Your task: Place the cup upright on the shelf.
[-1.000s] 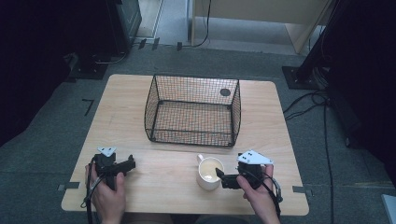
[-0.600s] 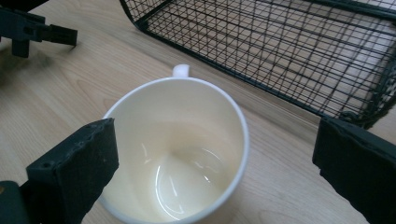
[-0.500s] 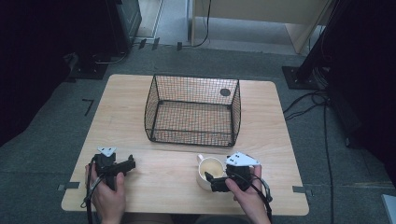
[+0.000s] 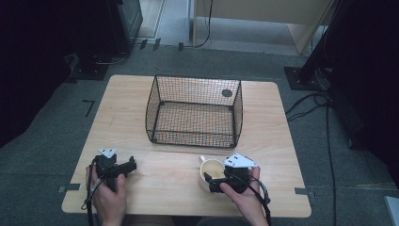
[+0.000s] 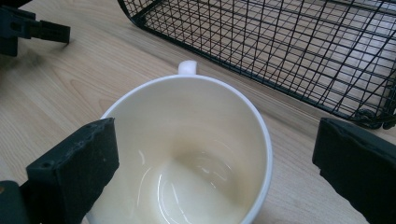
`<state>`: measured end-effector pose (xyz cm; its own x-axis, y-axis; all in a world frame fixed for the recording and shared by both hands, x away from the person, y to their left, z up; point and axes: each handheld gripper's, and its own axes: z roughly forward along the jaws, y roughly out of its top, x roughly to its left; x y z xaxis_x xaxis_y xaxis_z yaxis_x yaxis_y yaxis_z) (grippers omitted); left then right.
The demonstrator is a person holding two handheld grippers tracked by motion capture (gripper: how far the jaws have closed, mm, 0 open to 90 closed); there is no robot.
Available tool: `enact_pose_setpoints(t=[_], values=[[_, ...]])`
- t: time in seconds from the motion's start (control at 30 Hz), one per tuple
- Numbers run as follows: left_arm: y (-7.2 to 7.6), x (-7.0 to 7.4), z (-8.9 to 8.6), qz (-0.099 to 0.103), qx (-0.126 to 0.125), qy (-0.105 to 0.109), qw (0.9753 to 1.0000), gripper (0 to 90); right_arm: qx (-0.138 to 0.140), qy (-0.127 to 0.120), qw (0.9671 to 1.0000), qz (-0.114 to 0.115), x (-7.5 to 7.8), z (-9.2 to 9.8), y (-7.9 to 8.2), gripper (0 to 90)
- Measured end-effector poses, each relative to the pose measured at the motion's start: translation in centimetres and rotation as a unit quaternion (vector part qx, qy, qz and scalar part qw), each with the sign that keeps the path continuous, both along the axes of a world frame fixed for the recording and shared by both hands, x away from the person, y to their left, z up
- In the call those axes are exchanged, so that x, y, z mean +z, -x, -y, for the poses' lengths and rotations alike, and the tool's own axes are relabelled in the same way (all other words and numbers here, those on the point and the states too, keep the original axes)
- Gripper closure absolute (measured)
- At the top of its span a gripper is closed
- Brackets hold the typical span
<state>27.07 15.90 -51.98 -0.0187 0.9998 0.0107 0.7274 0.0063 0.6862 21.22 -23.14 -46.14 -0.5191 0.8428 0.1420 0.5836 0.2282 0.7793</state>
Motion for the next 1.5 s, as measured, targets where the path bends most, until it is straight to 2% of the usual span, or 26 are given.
enact_pose_setpoints(t=[0.17,0.23,0.4,0.77,0.83,0.9,1.2,1.5], values=[[0.0,0.0,0.0,0.000,0.000,0.000,1.0000,0.0,0.008,-0.026,0.9996,0.010,0.4,0.1,0.4,0.0],[0.0,0.0,0.0,0.000,0.000,0.000,1.0000,0.0,0.018,-0.025,0.9995,0.010,0.6,-0.2,0.5,0.0],[0.0,0.0,0.0,0.000,0.000,0.000,1.0000,0.0,0.027,-0.006,0.9996,0.005,0.1,-1.1,0.7,0.0],[0.0,0.0,0.1,0.001,-0.002,0.000,1.0000,0.0,0.025,0.030,0.9992,-0.007,-1.5,-2.0,0.5,0.0],[0.0,0.0,0.1,0.001,-0.001,0.000,1.0000,0.0,0.024,0.036,0.9991,-0.007,-1.7,-2.2,0.5,2.2],[0.0,0.0,0.1,0.001,-0.002,0.000,1.0000,0.0,0.015,0.044,0.9989,0.003,-1.7,-2.2,0.6,8.0],[0.0,0.0,0.1,0.001,-0.002,0.000,1.0000,0.0,0.017,0.022,0.9996,-0.001,-1.1,-1.3,0.5,9.2],[0.0,0.0,0.1,0.001,-0.002,0.000,1.0000,0.0,0.030,0.015,0.9993,0.016,0.6,-1.3,0.2,9.2]])
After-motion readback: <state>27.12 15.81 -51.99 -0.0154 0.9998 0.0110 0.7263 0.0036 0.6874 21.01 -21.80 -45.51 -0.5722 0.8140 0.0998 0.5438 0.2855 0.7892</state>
